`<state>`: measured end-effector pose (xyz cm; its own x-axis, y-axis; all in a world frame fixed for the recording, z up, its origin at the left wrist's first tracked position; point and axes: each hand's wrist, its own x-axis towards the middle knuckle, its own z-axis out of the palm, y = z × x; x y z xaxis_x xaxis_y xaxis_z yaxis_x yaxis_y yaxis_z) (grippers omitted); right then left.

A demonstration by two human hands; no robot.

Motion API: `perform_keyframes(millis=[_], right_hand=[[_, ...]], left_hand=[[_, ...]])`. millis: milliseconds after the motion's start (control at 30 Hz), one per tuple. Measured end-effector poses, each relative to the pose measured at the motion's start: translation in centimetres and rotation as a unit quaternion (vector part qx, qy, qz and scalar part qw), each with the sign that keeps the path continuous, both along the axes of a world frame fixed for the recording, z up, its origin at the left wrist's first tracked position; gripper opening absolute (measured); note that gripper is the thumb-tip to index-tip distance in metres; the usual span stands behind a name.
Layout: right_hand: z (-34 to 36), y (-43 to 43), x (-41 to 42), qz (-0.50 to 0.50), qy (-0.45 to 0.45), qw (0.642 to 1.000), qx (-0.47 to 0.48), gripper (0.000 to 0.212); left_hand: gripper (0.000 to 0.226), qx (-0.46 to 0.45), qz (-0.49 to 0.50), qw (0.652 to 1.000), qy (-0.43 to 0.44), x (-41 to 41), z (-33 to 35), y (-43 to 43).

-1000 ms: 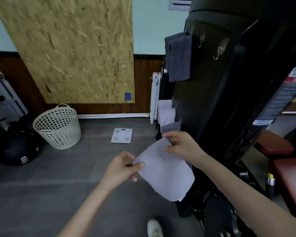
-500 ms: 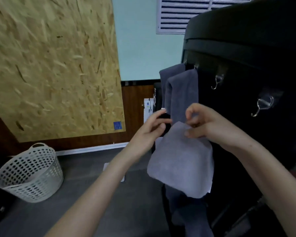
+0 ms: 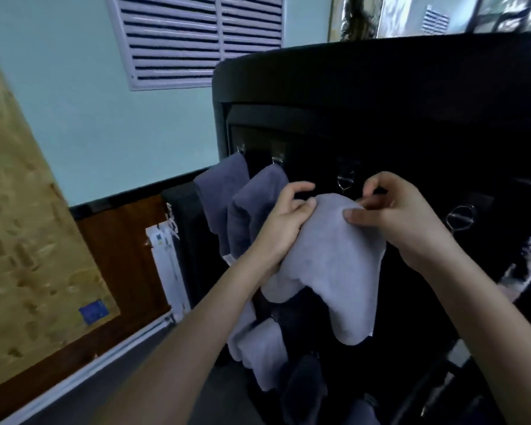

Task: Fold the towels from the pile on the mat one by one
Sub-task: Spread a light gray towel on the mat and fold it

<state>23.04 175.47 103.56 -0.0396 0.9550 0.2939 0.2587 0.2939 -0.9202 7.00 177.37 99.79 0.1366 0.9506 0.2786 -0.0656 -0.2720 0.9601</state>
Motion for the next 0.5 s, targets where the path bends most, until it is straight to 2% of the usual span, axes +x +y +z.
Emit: perform_keyframes(millis=[100,233,367,500], right_hand=[[0.1,0.6,-0.6,-0.108,-0.043,0.992,0.05,0.03],[-0.2,1.6,-1.2,-0.217,-0.14,0.962,0.092,0.027],[-0.2,2.3,-1.9,-0.269,-0.204,0.933,0.123,0.017],[-1.2,2.4,-1.9,-0.274,-0.23,0.92,0.158,0.008]], left_hand=[[0.023,0.02,-0.018,0.999,0.018,0.3,1.1,2.9],[0.023,0.023,-0.02,0.999,0.031,0.9,1.6,5.7],[0.021,0.025,0.035,0.998,0.048,1.5,1.0,7.4],[0.019,0.084,0.117,0.985,0.095,2.6,-0.3,7.7]])
